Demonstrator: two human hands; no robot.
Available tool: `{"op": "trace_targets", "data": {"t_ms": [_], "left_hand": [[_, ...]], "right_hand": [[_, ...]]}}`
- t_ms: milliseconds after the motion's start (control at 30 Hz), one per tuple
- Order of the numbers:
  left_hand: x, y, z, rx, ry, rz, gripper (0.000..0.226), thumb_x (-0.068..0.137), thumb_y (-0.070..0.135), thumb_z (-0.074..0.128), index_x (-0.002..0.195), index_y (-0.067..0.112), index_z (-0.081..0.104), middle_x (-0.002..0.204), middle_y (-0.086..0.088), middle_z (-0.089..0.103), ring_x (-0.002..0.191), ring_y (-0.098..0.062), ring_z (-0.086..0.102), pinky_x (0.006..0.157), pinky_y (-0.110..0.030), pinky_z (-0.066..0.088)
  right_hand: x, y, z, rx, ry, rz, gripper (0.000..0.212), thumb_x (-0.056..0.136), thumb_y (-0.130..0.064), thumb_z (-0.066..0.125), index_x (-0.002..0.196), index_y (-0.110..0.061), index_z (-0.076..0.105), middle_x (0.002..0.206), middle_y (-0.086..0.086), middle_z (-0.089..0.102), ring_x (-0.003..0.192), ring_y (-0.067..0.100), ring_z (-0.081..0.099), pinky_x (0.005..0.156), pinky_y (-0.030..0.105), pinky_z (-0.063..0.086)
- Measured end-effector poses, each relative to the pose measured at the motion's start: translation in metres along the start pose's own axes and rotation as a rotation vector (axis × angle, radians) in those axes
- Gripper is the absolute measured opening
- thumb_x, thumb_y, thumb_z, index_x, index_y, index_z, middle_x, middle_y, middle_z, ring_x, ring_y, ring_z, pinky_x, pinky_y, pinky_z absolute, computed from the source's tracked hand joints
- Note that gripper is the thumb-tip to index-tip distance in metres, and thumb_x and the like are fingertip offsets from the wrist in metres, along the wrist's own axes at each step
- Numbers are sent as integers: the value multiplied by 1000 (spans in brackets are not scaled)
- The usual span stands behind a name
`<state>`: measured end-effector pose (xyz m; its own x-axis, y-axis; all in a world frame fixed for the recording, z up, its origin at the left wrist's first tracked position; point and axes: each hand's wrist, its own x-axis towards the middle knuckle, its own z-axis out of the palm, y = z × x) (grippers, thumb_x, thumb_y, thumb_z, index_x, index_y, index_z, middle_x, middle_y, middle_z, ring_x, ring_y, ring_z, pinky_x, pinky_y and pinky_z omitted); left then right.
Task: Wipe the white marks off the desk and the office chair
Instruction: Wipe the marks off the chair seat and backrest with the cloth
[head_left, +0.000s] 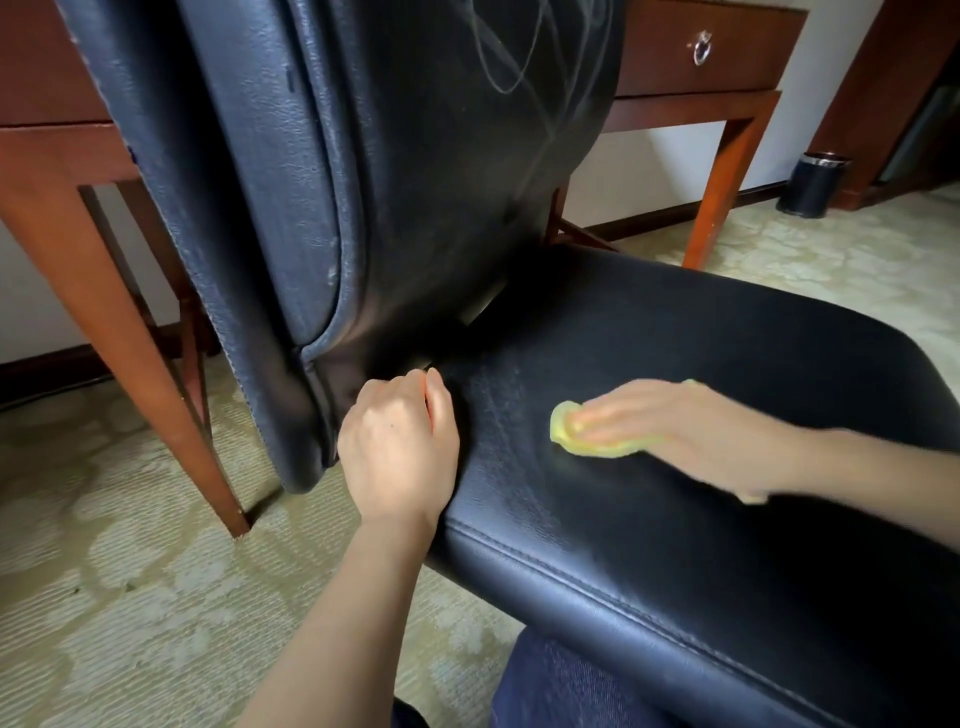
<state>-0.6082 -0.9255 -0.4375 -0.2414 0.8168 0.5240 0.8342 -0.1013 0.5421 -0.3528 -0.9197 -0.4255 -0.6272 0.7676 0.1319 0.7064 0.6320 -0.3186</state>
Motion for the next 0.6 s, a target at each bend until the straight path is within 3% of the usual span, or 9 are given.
{"op": "trace_targets", "data": {"t_ms": [33, 100, 167, 200, 267, 367, 433, 600], "left_hand": [[0, 0, 0, -3, 9, 8, 35, 95, 19, 45, 71, 4, 64, 64, -15, 57, 64, -35, 54, 58, -37, 37], [0, -1, 2, -6, 19, 21, 36, 94, 20, 43, 72, 4, 65, 63, -15, 57, 64, -35, 54, 58, -35, 33], [0, -1, 2, -6, 17, 26, 41, 93, 25, 37, 74, 5, 66, 65, -14, 57, 66, -34, 55, 59, -35, 33], [0, -2, 3, -11, 17, 26, 42, 92, 26, 35, 74, 6, 67, 65, -14, 58, 67, -34, 55, 59, -35, 34], [0, -2, 3, -30, 27, 33, 45, 92, 28, 32, 73, 6, 66, 65, -14, 59, 68, -33, 55, 59, -36, 35], [0, -1, 3, -50, 26, 29, 52, 91, 33, 24, 74, 8, 66, 67, -12, 60, 70, -32, 56, 61, -38, 39], [0, -1, 2, -68, 26, 20, 53, 91, 34, 23, 75, 8, 66, 67, -12, 60, 71, -31, 56, 62, -39, 39], [-1, -1, 0, -124, 19, -22, 53, 92, 35, 23, 77, 7, 65, 69, -10, 60, 73, -28, 55, 64, -40, 40]], "right_hand": [[7, 11, -6, 6, 27, 96, 65, 85, 10, 55, 114, -47, 58, 118, -29, 53, 110, -4, 50, 100, 32, 43], [29, 25, -15, -29, 124, 139, 52, 89, 8, 54, 120, -33, 61, 120, -24, 53, 113, 2, 53, 99, 20, 40], [51, 34, -18, -41, 162, 205, 45, 94, 3, 49, 128, -25, 57, 128, -16, 52, 119, 10, 52, 88, 3, 37], [61, 41, -16, -32, 177, 268, 44, 97, -1, 45, 131, -28, 55, 132, -14, 52, 120, 11, 52, 81, 0, 35], [86, 48, -14, -14, 222, 401, 45, 100, -6, 38, 134, -31, 52, 138, -10, 51, 122, 13, 50, 84, 10, 29], [120, 50, -6, -90, 276, 564, 47, 98, -3, 35, 137, -26, 49, 140, -2, 50, 123, 25, 50, 96, 32, 41], [128, 47, -4, -99, 293, 624, 44, 98, -9, 37, 135, -27, 52, 137, 0, 53, 117, 28, 53, 91, 34, 45], [109, 17, 1, 118, 197, 430, 32, 96, -15, 49, 121, -30, 63, 131, -12, 55, 123, 14, 48, 109, 33, 27]]}}
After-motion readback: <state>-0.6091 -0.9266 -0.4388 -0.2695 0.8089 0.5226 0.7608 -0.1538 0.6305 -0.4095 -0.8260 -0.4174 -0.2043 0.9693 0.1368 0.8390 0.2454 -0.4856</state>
